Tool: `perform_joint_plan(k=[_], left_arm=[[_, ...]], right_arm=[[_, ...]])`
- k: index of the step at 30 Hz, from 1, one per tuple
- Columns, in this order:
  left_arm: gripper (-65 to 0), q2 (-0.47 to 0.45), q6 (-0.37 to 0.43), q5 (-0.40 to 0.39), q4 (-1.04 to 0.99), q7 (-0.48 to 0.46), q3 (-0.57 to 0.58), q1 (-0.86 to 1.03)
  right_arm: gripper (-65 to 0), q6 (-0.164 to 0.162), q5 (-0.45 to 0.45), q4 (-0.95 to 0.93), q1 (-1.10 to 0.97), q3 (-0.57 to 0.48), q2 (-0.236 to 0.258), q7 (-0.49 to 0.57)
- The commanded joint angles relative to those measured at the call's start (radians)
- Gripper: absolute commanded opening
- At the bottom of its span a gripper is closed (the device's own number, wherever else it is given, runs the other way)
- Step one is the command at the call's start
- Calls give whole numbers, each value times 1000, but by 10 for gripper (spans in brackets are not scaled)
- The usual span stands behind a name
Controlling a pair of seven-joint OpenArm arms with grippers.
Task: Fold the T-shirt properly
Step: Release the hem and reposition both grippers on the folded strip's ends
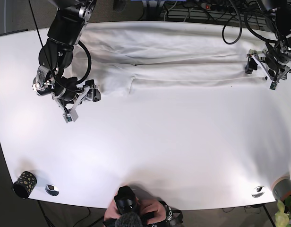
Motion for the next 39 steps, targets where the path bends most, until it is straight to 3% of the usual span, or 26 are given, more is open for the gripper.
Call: perform_joint_plan(k=[1, 5, 12, 13, 17, 21, 25, 34, 39], left_arm=[[-172, -17, 2, -9, 10, -12, -5, -5], [-172, -4, 2, -7, 8, -12, -5, -5], [-172, 3, 2, -7, 8, -12, 3, -5], [-172, 3, 2, -7, 8, -12, 12, -5], [-172, 3, 2, -7, 8, -12, 44, -5], [-172, 3, 2, -7, 8, -12, 44, -5], [-172, 3, 2, -7, 8, -12, 44, -7], [-172, 1, 2, -6, 7, -12, 44, -5], [-172, -2, 2, -6, 7, -12, 44, -5]], right_arm=[[-327, 0, -6, 8, 13, 1, 8, -23], [-411, 0, -6, 8, 13, 1, 8, -25], [-438, 2, -6, 85, -20, 1, 8, -29], [-458, 2, -6, 92, -24, 1, 7, -29], [-650, 2, -6, 106, -24, -7, 7, -25], [-650, 5, -4, 143, -24, -22, 7, -25], [-650, 32, -4, 250, -57, -19, 7, -29], [-650, 32, -1, 527, -182, -18, 7, -46], [-650, 32, 122, 583, -286, 12, 7, -63]])
